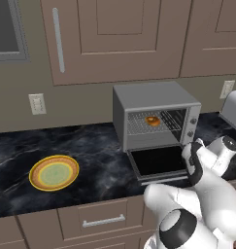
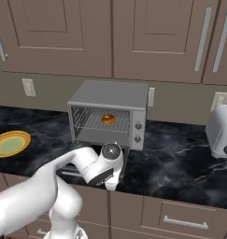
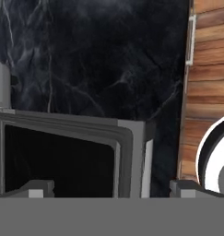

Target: Pick up the bagel from the plate, place it on the toaster oven rack, close the door, and set the timer.

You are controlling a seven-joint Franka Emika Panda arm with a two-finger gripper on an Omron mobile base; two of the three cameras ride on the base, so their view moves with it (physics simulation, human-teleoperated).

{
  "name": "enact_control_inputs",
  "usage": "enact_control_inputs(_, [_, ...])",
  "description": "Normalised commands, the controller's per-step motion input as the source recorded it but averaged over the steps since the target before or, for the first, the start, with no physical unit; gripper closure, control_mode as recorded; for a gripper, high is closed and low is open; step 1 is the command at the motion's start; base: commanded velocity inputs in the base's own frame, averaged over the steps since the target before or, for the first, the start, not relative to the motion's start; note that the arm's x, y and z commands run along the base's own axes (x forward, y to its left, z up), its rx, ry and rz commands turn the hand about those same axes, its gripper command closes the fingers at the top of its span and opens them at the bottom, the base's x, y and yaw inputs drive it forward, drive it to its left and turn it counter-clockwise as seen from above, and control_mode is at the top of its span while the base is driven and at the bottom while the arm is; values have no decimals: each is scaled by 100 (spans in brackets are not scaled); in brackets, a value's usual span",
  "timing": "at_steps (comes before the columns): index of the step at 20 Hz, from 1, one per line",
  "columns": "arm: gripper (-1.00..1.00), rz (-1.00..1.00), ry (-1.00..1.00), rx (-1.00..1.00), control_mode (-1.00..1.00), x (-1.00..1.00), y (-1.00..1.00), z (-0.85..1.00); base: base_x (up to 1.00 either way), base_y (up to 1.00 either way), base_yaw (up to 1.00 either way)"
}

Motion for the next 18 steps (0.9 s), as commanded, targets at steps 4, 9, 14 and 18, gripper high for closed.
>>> enact_control_inputs(4, [-100, 1, 9, -5, -100, 22, -30, -42, 0, 0, 0])
enact_control_inputs(9, [-100, 4, 8, -1, -100, 3, -39, -57, 0, 0, 0])
enact_control_inputs(14, [-100, 10, 2, 1, -100, 12, -13, -40, 0, 0, 0])
enact_control_inputs(18, [-100, 14, 0, 10, -100, 29, 0, -26, 0, 0, 0])
